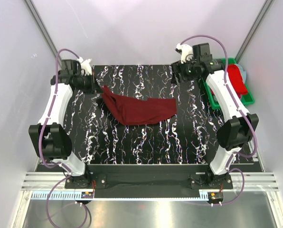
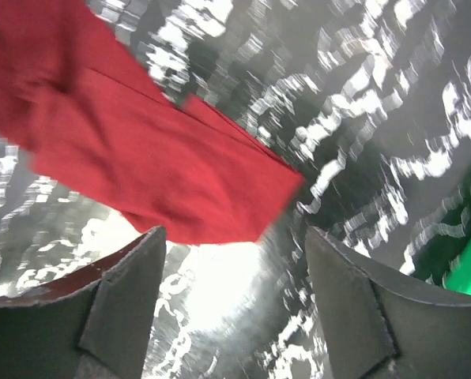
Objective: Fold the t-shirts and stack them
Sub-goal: Flatten the tshirt out
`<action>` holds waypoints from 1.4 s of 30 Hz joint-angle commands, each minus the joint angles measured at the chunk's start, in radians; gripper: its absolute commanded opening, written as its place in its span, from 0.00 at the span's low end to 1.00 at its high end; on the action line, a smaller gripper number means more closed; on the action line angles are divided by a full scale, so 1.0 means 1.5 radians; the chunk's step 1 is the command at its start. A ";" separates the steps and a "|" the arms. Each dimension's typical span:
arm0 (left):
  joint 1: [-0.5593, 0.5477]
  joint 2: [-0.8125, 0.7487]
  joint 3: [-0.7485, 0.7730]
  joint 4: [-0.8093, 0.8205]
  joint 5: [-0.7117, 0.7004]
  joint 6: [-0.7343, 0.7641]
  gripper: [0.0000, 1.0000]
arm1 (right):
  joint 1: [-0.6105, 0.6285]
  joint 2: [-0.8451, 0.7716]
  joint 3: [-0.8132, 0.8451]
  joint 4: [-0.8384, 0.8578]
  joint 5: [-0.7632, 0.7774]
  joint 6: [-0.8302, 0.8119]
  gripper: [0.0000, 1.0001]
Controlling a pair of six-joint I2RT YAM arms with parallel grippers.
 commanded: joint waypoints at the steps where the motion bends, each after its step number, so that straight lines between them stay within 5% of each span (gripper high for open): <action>1: 0.003 -0.043 -0.067 0.015 -0.006 -0.004 0.00 | 0.054 0.024 0.047 -0.014 -0.086 -0.021 0.77; 9: -0.012 -0.028 -0.132 0.018 -0.028 0.004 0.00 | 0.196 0.184 0.158 -0.045 -0.187 -0.039 0.69; 26: -0.015 -0.041 -0.172 0.033 -0.042 -0.007 0.00 | 0.260 0.423 0.343 -0.052 -0.265 -0.030 0.62; 40: -0.009 -0.051 -0.183 0.033 -0.047 -0.013 0.00 | 0.318 0.530 0.404 -0.040 -0.210 -0.030 0.77; 42: -0.008 -0.056 -0.189 0.035 -0.046 -0.013 0.00 | 0.320 0.535 0.407 -0.035 -0.197 -0.027 0.64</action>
